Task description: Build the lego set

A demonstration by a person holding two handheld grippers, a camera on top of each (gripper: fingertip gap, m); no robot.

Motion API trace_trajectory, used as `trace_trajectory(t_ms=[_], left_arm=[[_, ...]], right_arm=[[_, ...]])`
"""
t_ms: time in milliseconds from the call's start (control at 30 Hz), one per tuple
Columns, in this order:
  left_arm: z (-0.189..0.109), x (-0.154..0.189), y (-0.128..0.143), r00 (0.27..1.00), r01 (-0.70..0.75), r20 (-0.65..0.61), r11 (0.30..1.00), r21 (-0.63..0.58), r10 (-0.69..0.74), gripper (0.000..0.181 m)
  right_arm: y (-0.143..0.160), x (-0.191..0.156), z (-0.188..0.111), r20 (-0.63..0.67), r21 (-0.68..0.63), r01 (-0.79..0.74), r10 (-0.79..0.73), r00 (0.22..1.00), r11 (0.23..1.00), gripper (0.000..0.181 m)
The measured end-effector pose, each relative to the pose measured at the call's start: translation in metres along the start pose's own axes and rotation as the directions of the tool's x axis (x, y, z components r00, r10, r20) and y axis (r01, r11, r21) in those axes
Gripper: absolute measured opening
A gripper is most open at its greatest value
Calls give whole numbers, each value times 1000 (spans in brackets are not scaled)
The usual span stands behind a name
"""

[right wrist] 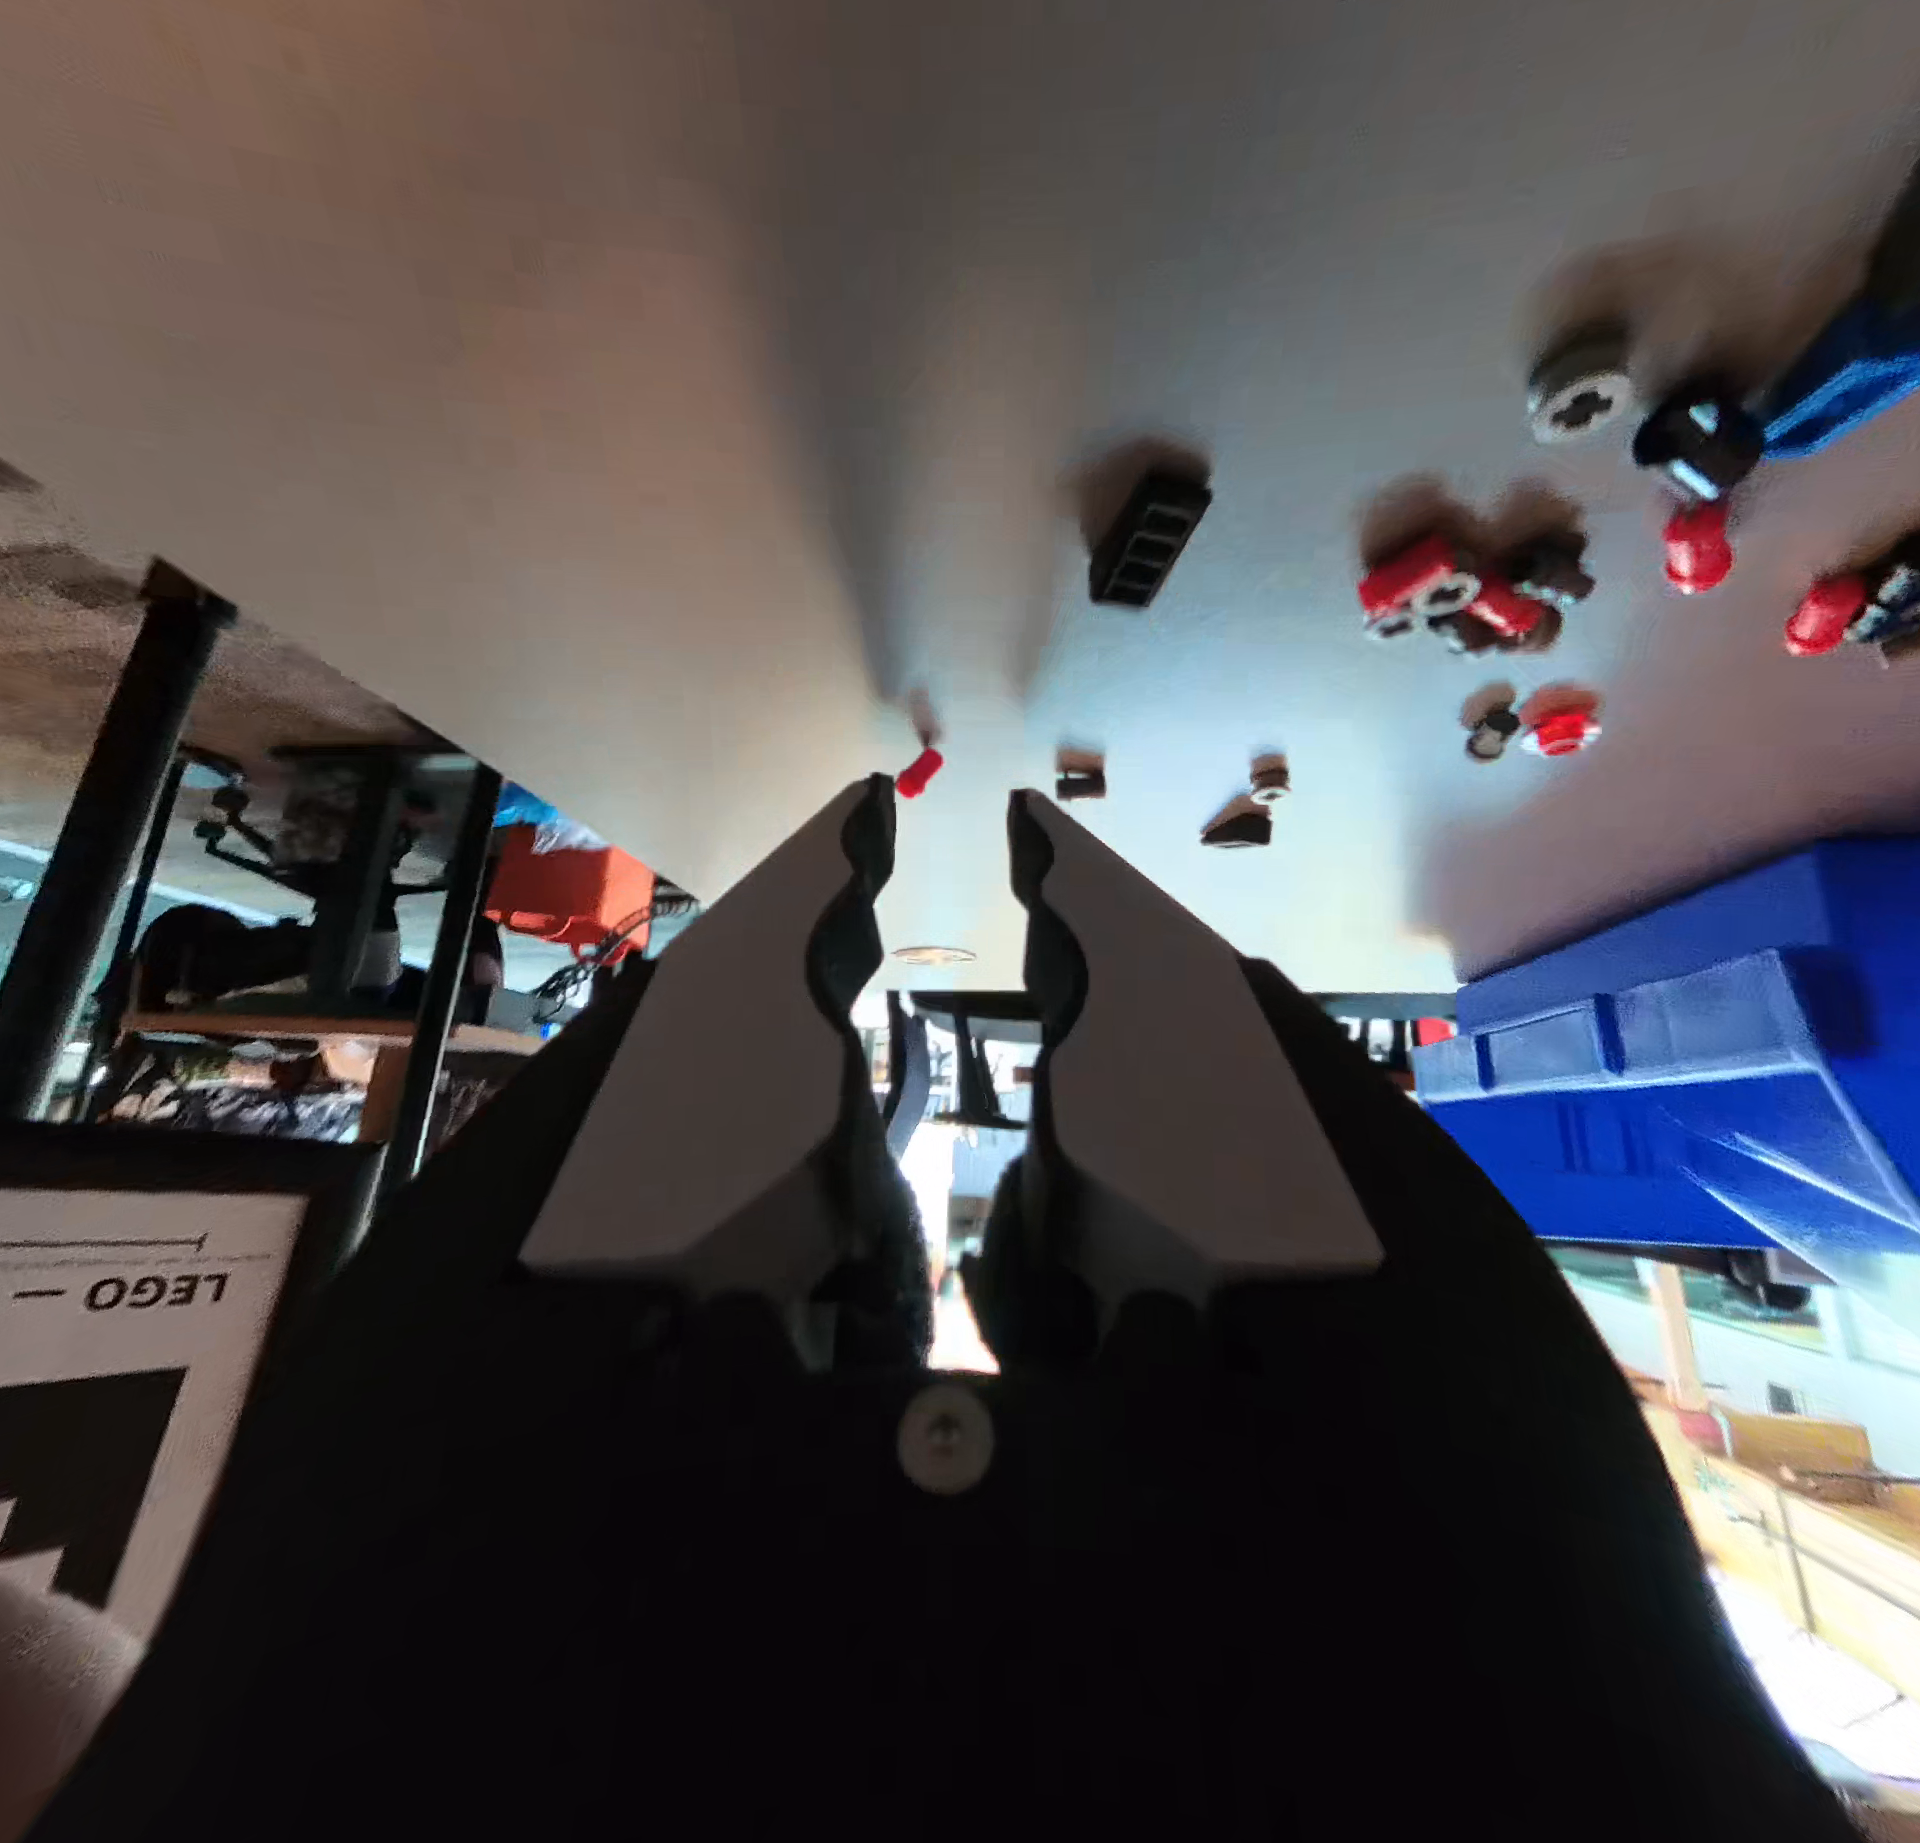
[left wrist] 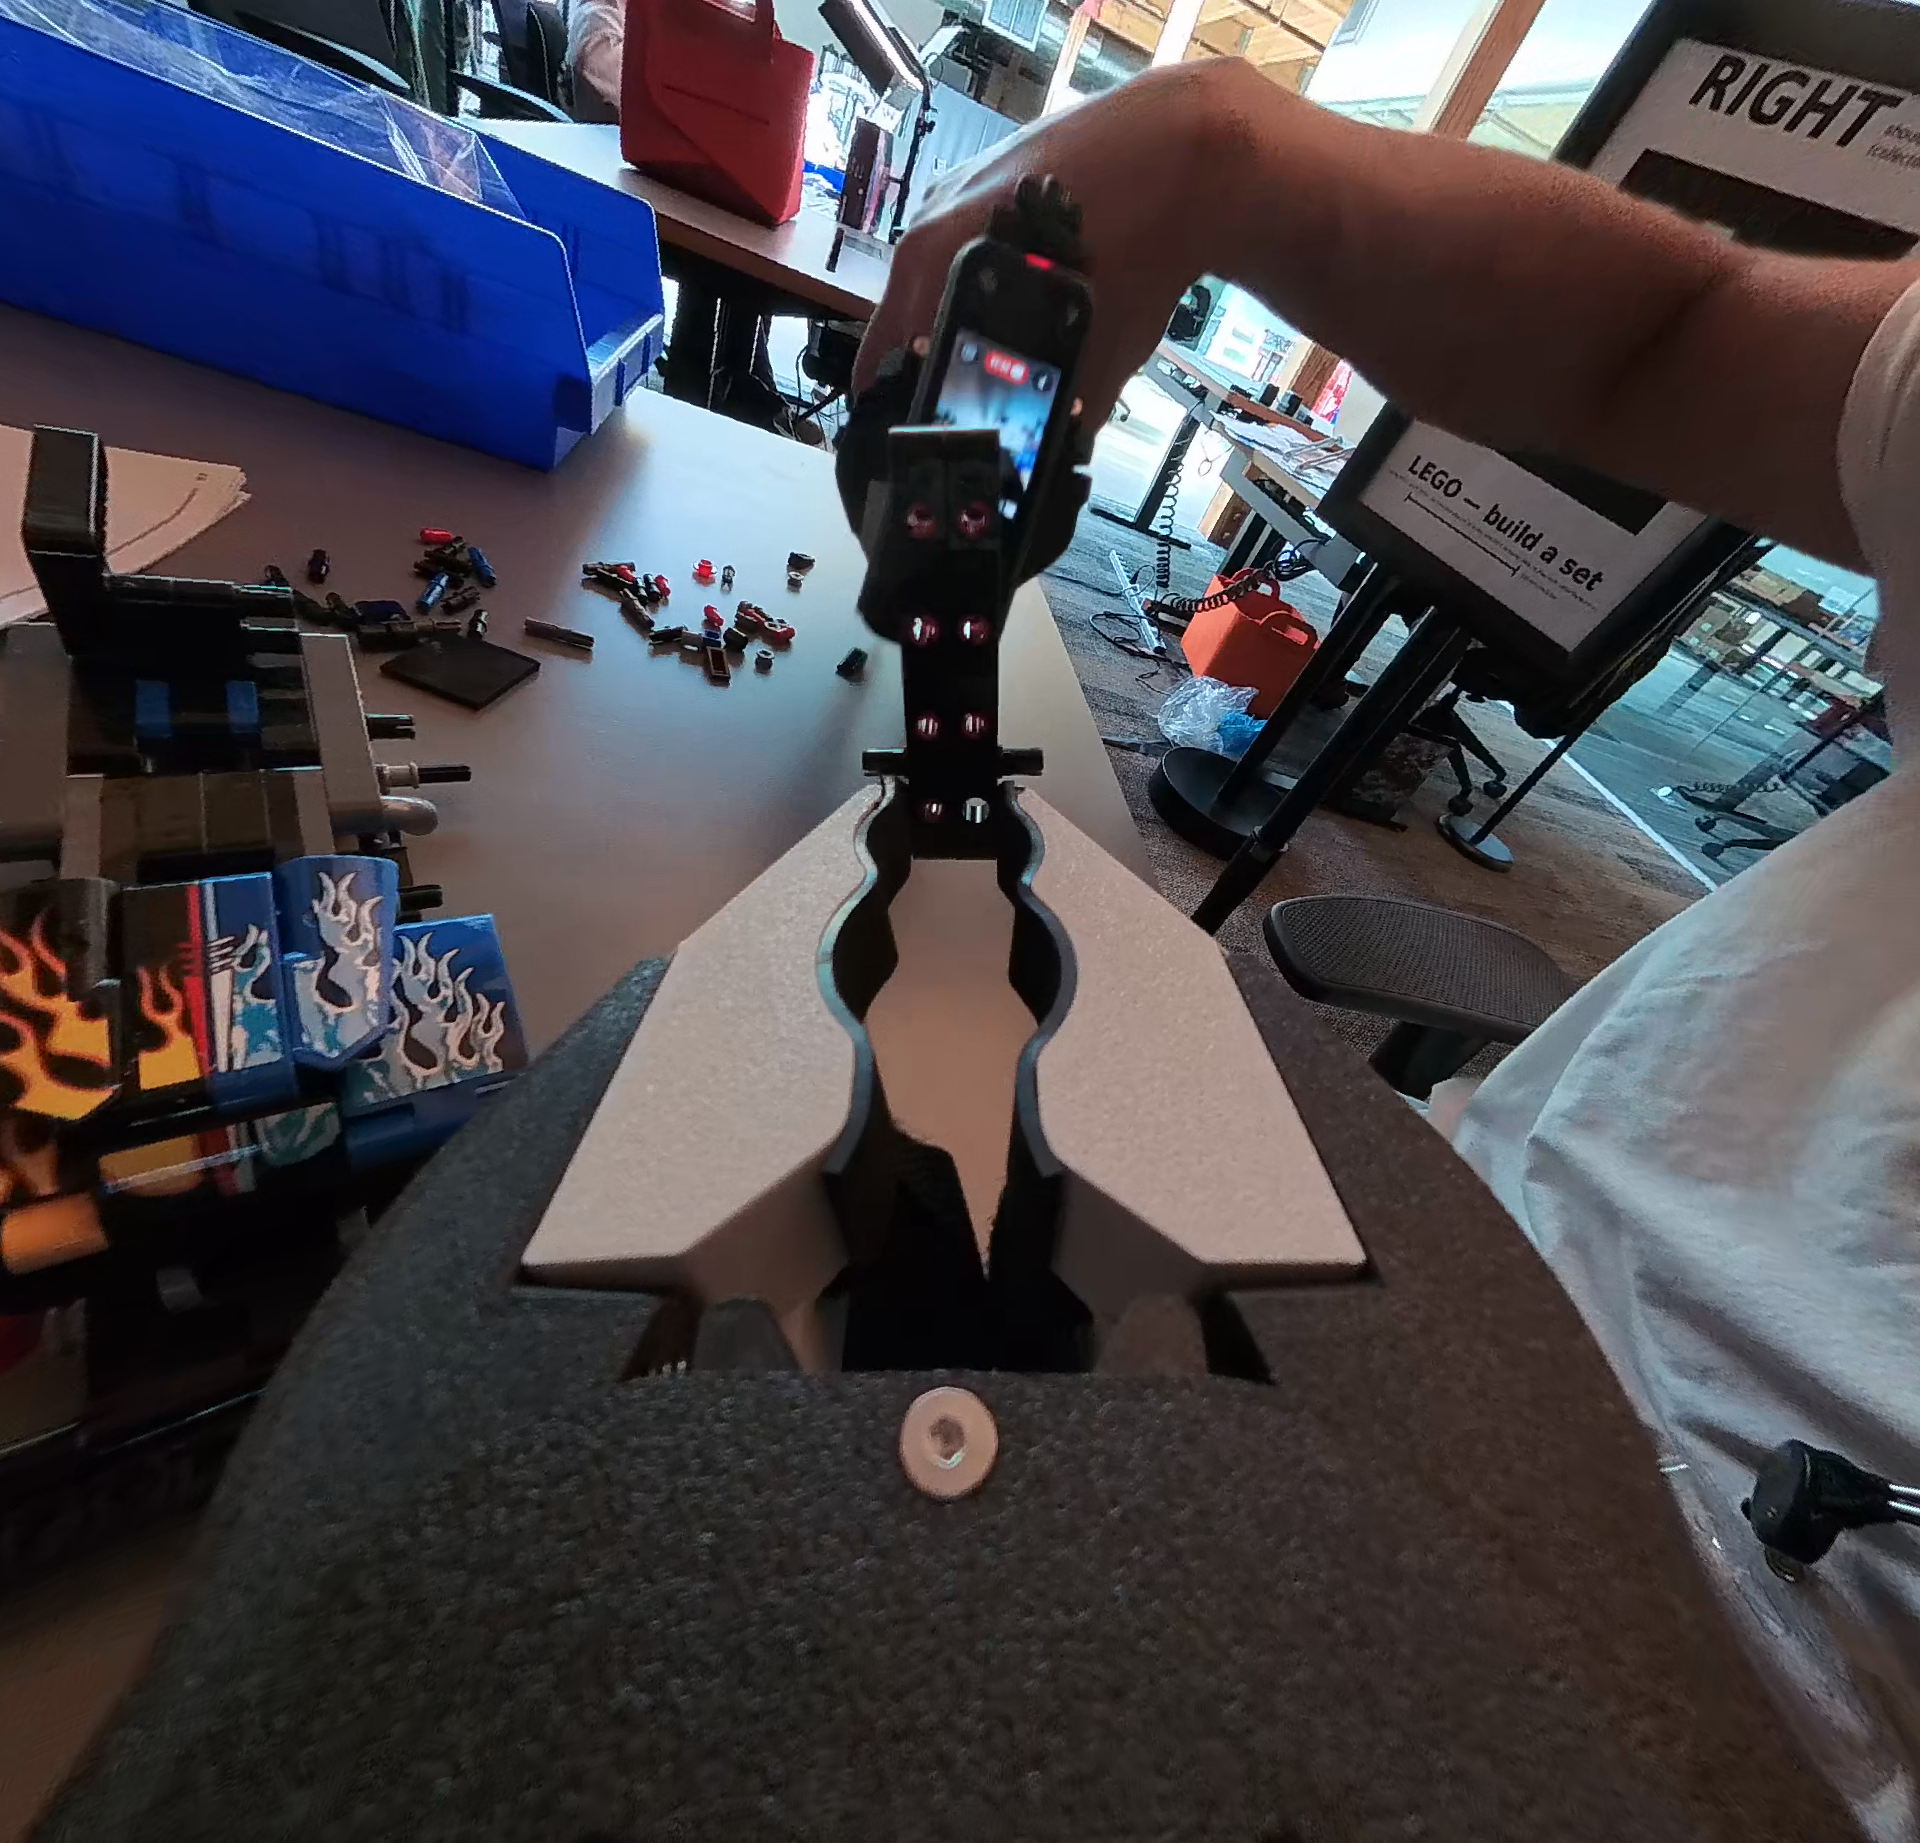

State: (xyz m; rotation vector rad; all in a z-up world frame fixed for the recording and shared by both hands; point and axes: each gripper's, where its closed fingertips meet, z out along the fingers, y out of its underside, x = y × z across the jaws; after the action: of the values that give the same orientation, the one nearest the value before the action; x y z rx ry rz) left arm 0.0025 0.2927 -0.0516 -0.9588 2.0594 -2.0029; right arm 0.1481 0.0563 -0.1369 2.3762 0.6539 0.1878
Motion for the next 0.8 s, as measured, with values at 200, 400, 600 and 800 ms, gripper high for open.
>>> trace_trajectory(t_ms=[200, 400, 600, 800], left_arm=[[1, 2, 0, 1000, 3, -8, 1000, 0, -3, 14], [2, 5, 1, 1000, -5, -11, 1000, -4, 5, 14], [4, 9, 2, 1000, 17, -26, 1000, 1, -17, 14], [5, 11, 3, 1000, 11, -29, 1000, -7, -12, 14]], right_arm=[[9, 6, -19, 5, 274, -189, 196, 981, 943, 20], [-3, -1, -30, 188, 678, -480, 500, 845, 557, 20], [1, -8, -28, 520, 782, -594, 723, 455, -188, 25], [8, -16, -14, 486, 745, -564, 869, 93, -356, 21]])
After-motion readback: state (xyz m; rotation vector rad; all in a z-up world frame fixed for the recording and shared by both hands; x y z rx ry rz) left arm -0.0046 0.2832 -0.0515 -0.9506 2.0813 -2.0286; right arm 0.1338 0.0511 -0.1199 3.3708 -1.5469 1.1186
